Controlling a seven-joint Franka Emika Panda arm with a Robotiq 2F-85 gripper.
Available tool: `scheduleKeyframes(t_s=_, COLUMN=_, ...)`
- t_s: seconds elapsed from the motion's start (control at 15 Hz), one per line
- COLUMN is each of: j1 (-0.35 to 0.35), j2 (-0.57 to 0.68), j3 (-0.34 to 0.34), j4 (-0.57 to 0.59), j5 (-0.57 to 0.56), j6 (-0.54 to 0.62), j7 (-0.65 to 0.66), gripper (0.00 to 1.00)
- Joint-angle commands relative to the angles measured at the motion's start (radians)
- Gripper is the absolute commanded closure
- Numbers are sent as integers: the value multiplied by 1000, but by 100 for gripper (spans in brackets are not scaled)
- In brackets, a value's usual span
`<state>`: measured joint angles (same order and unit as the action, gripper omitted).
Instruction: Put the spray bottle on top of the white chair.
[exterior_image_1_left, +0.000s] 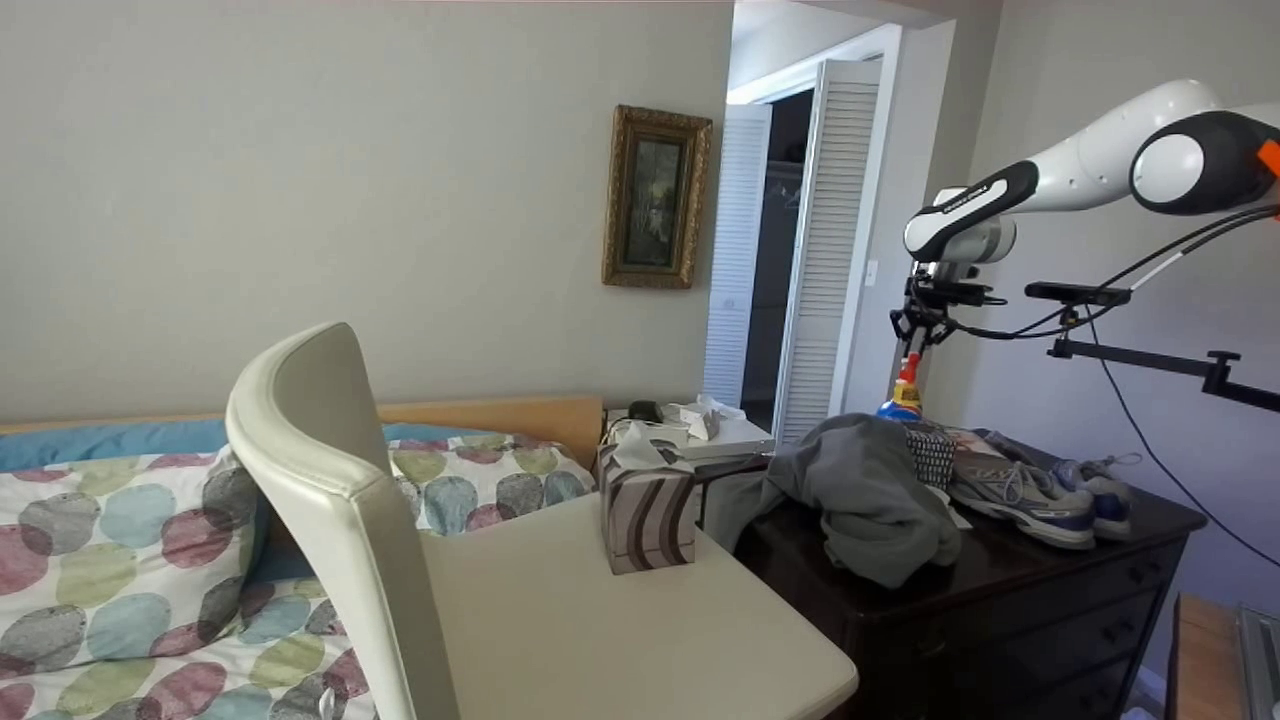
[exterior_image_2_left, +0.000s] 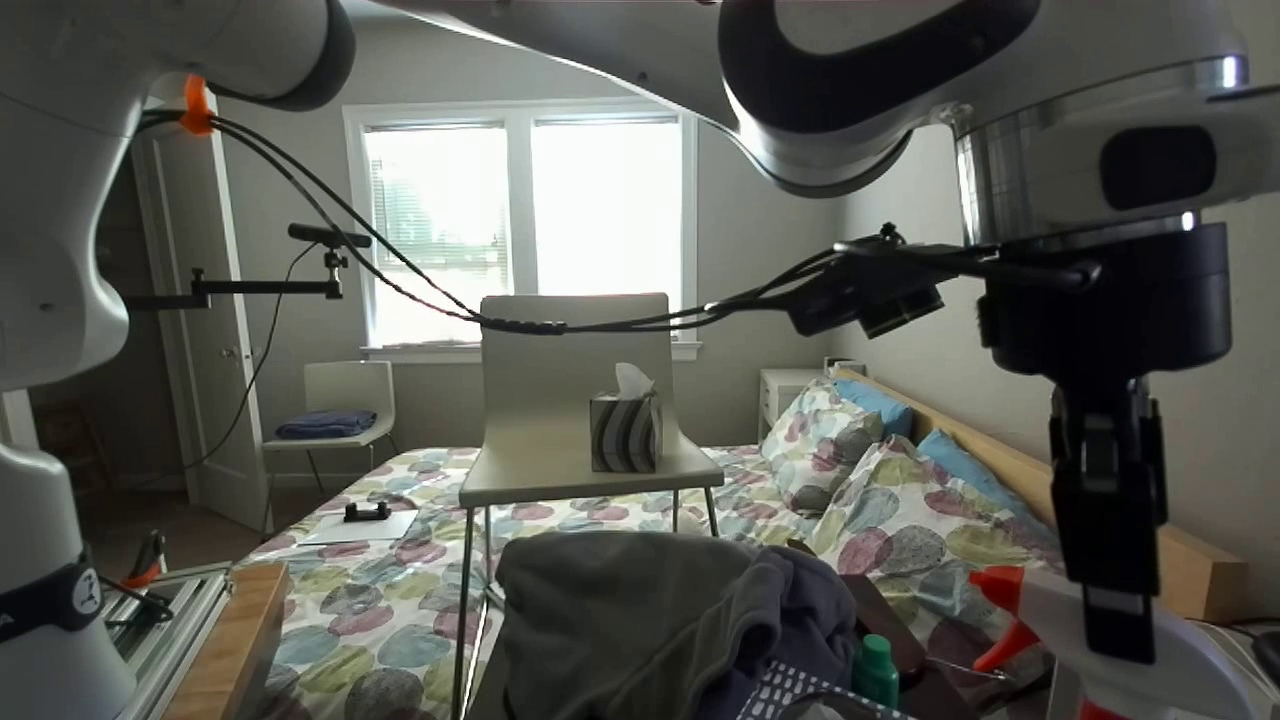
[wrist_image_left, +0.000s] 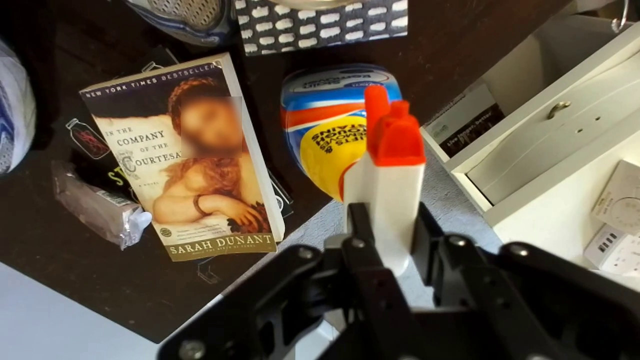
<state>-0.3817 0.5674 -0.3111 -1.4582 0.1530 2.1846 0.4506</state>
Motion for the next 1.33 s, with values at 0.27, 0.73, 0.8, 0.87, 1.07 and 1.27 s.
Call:
scheduleKeyframes(t_s=0.27, j1=48, j2=-150, j3=-24, j4=-116, j5=-35, j6=39, j7=15, gripper=94)
scheduleKeyframes(t_s=0.73, j1=132, j2=-403, j3=-45, j4=-340, j5=-152, j6=216, j7=25, gripper=94)
scheduleKeyframes(t_s=0.8, j1=139, j2=-443, j3=-41, j4=-375, j5=-170, j6=233, j7=24, gripper=94)
scheduleKeyframes(t_s=0.87, j1=145, j2=-479, j3=-36, j4=-401, j5=-188, j6=239, j7=27, gripper=94)
scheduleKeyframes(t_s=1.07, j1=159, j2=-583, j3=-13, j4=-490, j5=-228, j6=265, j7=27, gripper=94)
scheduleKeyframes(t_s=1.27, j1=162, j2=-696, j3=26, j4=-592, j5=-243, j6=293, j7=-5, gripper=94)
